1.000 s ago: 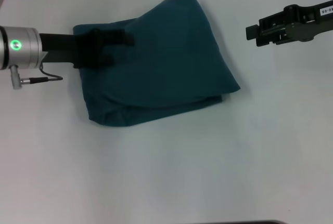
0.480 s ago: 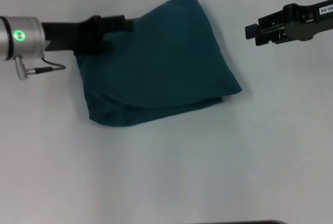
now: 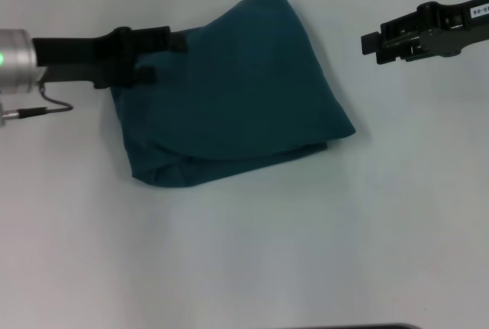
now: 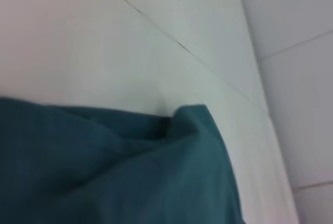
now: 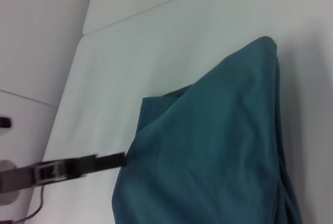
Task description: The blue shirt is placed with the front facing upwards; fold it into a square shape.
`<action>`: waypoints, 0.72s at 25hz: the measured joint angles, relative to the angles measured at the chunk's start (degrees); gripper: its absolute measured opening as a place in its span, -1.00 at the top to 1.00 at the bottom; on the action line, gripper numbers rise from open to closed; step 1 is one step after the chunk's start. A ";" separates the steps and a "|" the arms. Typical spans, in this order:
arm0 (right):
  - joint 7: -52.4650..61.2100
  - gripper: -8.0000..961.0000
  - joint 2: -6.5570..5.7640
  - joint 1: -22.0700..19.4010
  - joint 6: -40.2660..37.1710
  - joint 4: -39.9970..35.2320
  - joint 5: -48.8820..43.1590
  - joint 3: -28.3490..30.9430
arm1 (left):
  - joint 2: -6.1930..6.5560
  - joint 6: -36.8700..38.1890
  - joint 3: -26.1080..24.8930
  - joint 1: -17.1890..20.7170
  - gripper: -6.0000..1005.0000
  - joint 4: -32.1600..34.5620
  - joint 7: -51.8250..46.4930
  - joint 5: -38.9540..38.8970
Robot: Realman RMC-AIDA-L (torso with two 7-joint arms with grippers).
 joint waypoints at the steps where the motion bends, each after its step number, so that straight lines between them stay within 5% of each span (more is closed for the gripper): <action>1: -0.04 -0.04 0.07 0.00 -0.01 0.00 0.00 0.00 | 0.25 1.13 -0.25 0.27 -0.89 -0.13 -0.13 -0.01; 6: -0.75 -0.04 0.60 0.00 0.40 1.72 -0.19 0.00 | 1.30 2.94 0.10 1.63 -0.89 2.55 -0.49 1.18; 13: -1.38 -0.03 0.93 0.05 1.02 2.85 -0.27 -0.15 | 0.82 0.95 1.97 1.29 -0.89 3.69 -0.26 4.41; 18: -1.40 -0.04 1.38 -0.09 0.61 2.88 0.09 0.13 | 1.61 5.60 -2.38 1.76 -0.89 2.03 0.65 2.17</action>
